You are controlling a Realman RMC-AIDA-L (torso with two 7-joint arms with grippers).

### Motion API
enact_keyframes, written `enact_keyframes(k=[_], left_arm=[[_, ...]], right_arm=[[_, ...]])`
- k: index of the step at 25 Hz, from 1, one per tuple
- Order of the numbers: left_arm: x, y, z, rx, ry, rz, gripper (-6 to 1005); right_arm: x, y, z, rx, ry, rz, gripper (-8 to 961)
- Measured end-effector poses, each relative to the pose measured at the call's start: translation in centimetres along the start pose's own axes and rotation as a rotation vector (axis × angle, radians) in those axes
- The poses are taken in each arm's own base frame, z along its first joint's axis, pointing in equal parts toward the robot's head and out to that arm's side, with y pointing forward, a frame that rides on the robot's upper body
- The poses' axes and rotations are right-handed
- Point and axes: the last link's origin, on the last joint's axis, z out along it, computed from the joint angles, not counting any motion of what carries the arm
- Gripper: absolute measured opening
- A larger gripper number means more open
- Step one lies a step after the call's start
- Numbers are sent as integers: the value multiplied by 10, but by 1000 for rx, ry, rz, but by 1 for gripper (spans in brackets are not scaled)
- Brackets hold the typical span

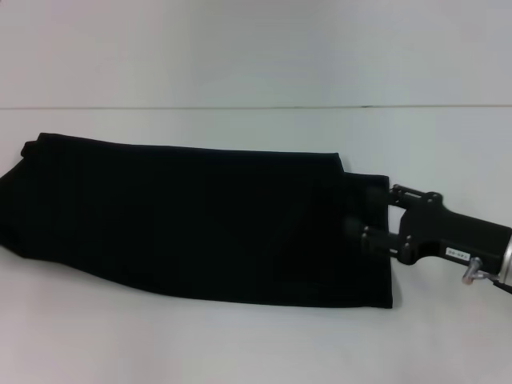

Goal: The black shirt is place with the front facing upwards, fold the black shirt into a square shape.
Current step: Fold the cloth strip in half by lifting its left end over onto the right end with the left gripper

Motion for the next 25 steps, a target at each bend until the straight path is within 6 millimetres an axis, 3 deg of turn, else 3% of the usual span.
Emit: enact_keyframes(k=[4, 8, 11, 13, 15, 17, 19, 20, 21, 25], left_arm=[[4, 36, 5, -124, -45, 56, 45], [7, 112, 20, -288, -125, 197, 45], [-5, 165, 44, -351, -210, 304, 45], [-21, 203, 65, -384, -276, 382, 45], [-50, 240, 89, -413, -359, 461, 46], [-80, 261, 108, -432, -428, 516, 46], [-113, 270, 127, -441, -488, 548, 46], [-142, 267, 143, -437, -536, 557, 46], [-150, 264, 147, -432, -548, 557, 46], [-199, 227, 182, -389, -600, 521, 46]], right_arm=[[5, -5, -11, 66, -27, 41, 673], [14, -6, -25, 120, -41, 77, 669], [20, -5, -35, 149, -49, 102, 667], [25, -2, -41, 160, -56, 120, 665], [28, 1, -47, 163, -62, 132, 664], [32, 4, -51, 165, -65, 142, 662], [36, 6, -55, 171, -63, 152, 660], [36, 7, -56, 171, -63, 154, 660], [38, 8, -57, 170, -62, 158, 659], [42, 15, -53, 152, -63, 185, 655]])
